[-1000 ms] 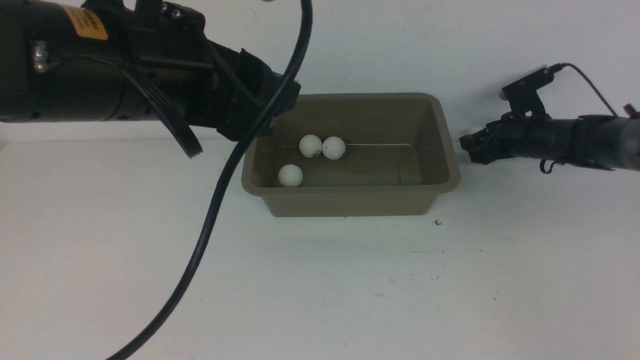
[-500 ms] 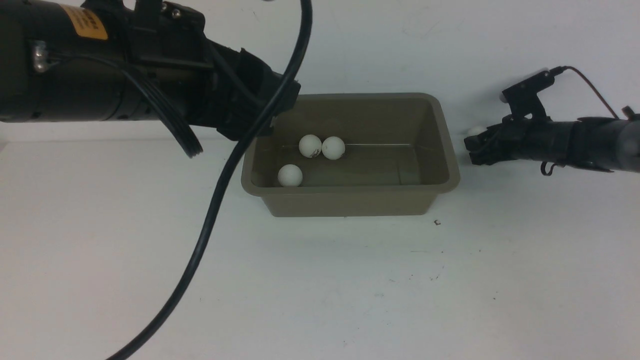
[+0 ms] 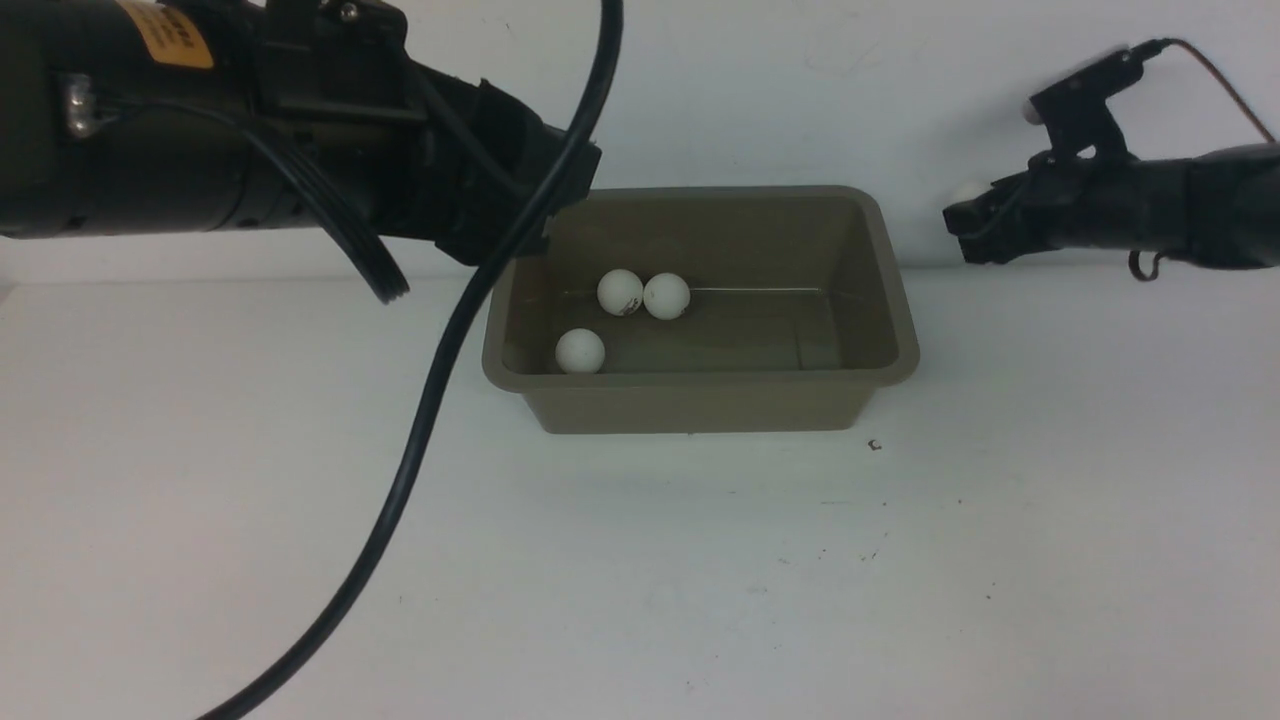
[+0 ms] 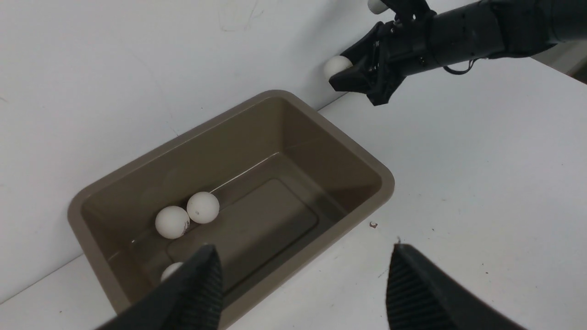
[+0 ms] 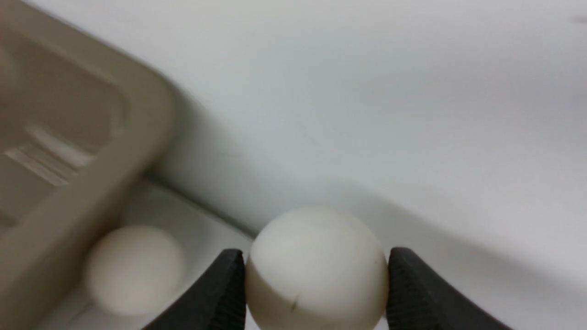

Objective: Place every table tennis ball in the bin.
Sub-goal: Use the right arm to clamp the table tennis ball closest to it, then use the right arm to put the table tennis ball into the box

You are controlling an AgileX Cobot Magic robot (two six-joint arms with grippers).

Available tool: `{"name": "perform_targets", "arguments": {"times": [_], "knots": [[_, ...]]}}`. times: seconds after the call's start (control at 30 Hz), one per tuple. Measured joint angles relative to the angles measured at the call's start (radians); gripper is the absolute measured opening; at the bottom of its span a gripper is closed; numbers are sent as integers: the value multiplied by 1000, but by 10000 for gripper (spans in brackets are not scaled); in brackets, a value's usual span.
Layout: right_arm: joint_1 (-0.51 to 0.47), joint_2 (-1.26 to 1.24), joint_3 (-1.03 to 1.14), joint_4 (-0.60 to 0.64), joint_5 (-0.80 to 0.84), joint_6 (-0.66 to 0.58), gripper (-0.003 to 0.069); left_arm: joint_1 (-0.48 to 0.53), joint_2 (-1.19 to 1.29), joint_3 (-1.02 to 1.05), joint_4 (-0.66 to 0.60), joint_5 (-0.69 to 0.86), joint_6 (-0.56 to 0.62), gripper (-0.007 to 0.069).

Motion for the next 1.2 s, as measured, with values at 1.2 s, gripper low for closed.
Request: {"name": "perform_targets", "arguments": {"times": [1.2], "knots": [[0, -85, 0, 123, 638, 104, 490, 0, 0, 0, 0, -15, 3, 437]]}}
